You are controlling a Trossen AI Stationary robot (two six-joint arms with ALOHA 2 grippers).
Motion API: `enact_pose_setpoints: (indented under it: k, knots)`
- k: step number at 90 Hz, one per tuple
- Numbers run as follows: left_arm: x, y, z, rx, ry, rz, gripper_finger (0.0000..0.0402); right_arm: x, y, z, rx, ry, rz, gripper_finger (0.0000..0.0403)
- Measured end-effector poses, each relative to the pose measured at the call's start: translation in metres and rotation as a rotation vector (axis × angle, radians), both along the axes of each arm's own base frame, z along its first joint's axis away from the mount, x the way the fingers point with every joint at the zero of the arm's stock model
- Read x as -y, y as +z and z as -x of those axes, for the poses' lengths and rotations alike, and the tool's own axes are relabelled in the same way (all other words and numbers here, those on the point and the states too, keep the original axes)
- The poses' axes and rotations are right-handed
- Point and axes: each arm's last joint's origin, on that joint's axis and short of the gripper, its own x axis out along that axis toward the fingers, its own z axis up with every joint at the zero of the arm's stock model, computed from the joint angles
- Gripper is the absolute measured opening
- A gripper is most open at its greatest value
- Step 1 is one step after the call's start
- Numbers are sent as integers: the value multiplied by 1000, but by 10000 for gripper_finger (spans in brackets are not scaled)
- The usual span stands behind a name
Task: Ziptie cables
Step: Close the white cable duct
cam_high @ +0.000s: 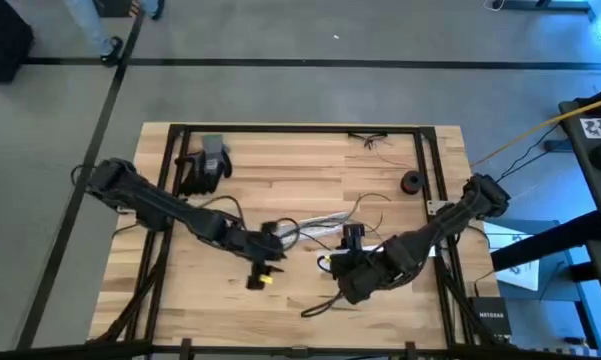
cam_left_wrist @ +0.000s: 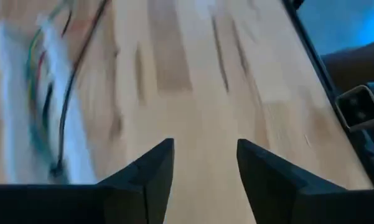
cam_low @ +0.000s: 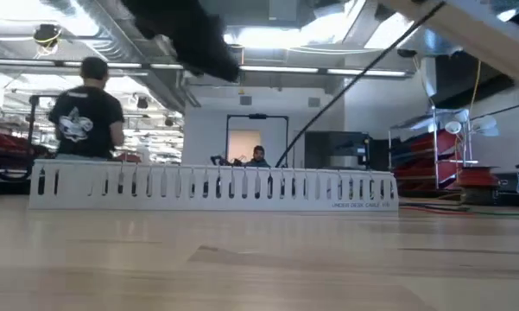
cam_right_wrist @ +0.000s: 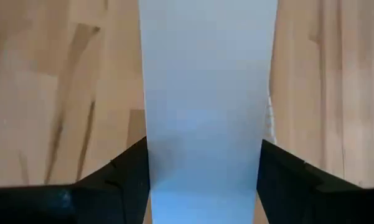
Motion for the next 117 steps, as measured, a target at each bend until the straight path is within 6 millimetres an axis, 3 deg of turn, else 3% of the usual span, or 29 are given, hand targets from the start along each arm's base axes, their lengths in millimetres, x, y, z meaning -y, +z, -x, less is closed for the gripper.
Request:
enact_pose_setpoints:
  k: [21,37,51,63,73,87,108,117]
  knots:
    - [-16,-42,-60,207,7,-64,170,7,10,4,31,-13,29,230]
    - [-54,-46,-95,225,118,-219,170,7,11,4,36,-16,36,230]
    - [-100,-49,-98,123,238,-280,170,7,10,5,26,-18,41,230]
    - [-120,-67,-84,-117,269,-282,170,9,9,7,8,-22,52,230]
    - [-114,-80,-71,-246,224,-249,170,10,-1,9,-21,-22,74,230]
    - [-86,-86,-54,-292,160,-219,170,14,-21,13,-71,-15,135,230]
    - [-38,-75,-20,-307,75,-195,170,29,-49,4,-83,-38,121,230]
    - [-27,-59,-13,-257,57,-199,170,33,-59,0,-83,-28,85,230]
